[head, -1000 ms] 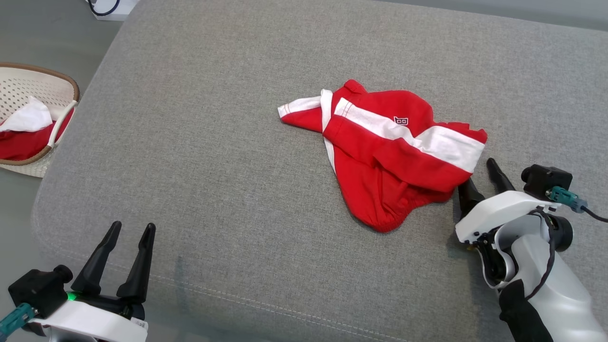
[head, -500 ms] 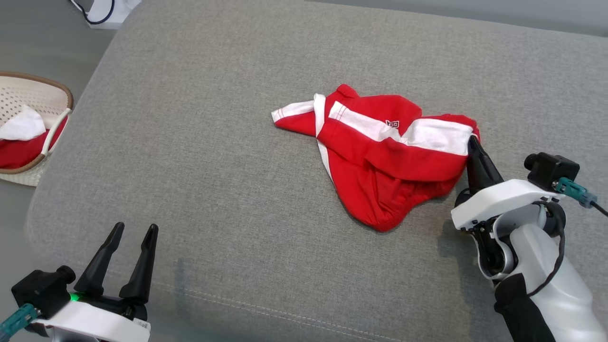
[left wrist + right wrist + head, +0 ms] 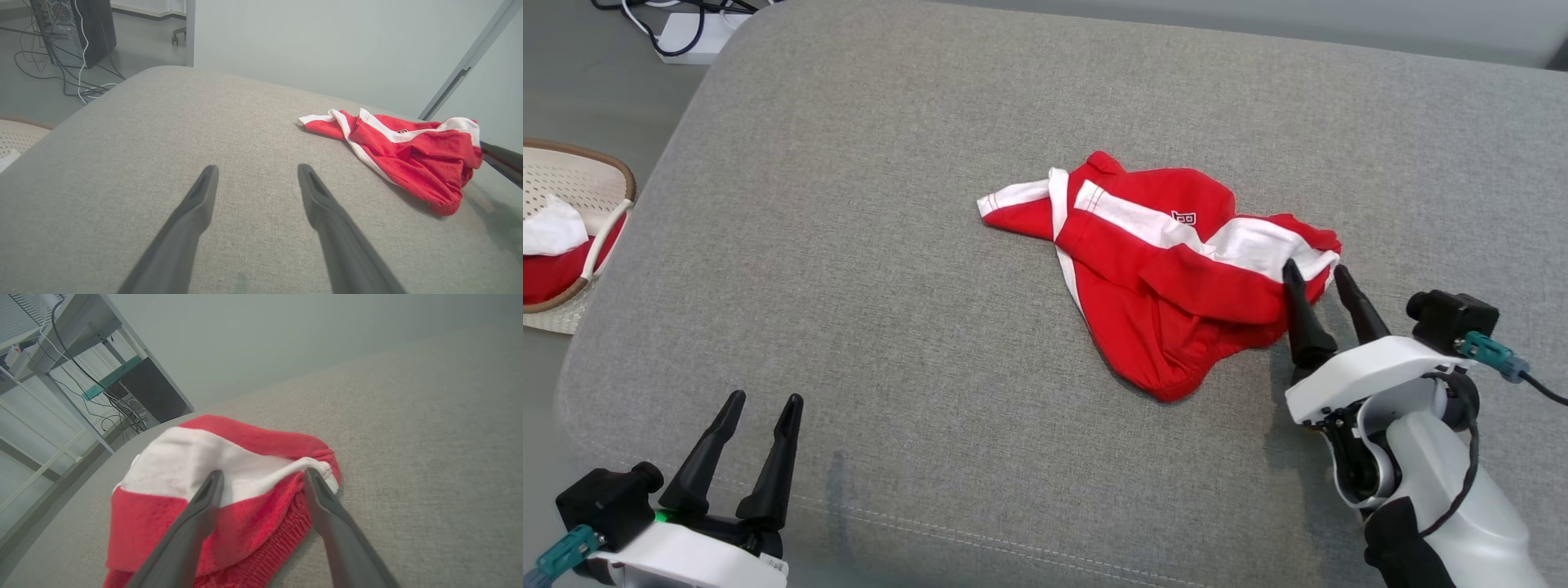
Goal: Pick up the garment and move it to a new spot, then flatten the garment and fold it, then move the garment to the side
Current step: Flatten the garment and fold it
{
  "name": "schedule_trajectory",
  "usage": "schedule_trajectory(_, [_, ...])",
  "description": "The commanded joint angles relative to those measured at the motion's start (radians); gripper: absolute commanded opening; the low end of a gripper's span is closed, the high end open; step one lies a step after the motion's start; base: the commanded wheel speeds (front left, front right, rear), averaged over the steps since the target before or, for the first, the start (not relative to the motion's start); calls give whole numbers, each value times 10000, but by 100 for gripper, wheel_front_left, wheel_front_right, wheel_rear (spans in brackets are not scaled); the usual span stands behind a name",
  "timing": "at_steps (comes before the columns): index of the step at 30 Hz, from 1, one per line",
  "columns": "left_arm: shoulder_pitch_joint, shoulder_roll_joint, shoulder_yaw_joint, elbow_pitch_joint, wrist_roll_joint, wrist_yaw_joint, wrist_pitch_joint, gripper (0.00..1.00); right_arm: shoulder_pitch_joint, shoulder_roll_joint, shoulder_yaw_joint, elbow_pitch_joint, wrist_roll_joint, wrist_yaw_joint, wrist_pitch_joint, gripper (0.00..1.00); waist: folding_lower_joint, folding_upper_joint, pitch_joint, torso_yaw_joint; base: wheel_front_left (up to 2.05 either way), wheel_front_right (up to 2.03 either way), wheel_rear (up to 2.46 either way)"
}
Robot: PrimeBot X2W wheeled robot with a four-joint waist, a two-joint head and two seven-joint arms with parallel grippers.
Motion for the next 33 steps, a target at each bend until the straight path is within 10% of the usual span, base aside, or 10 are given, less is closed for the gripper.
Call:
schedule_trajectory(1, [-252,258,354,-139,48,-71,-103,100,-7,149,367,-163,-1,17,-116,100,0,0,-1,25,0,0,0])
schedule_trajectory(9, [-293,201,243,38,27,-71,-103,100,-433,149,423,1371,-10,17,-116,100,0,0,-104,173,0,0,0])
schedule_trajectory(10, [-317,185,225,47,25,-71,-103,100,-542,149,405,1549,36,17,-116,77,0,0,-116,209,0,0,0])
schedule_trajectory(12, [-367,161,211,41,29,-71,-103,100,-729,149,443,1622,250,17,-116,0,0,0,-147,265,0,0,0])
schedule_trajectory(25, [-131,-171,338,-96,110,-71,-103,100,-958,149,-1387,-577,-3222,17,-61,0,0,0,-619,-328,0,0,0])
schedule_trajectory(33, [26,-288,342,-377,144,-71,-103,100,803,149,-2334,-3611,-5206,17,2456,0,0,0,-646,-772,0,0,0])
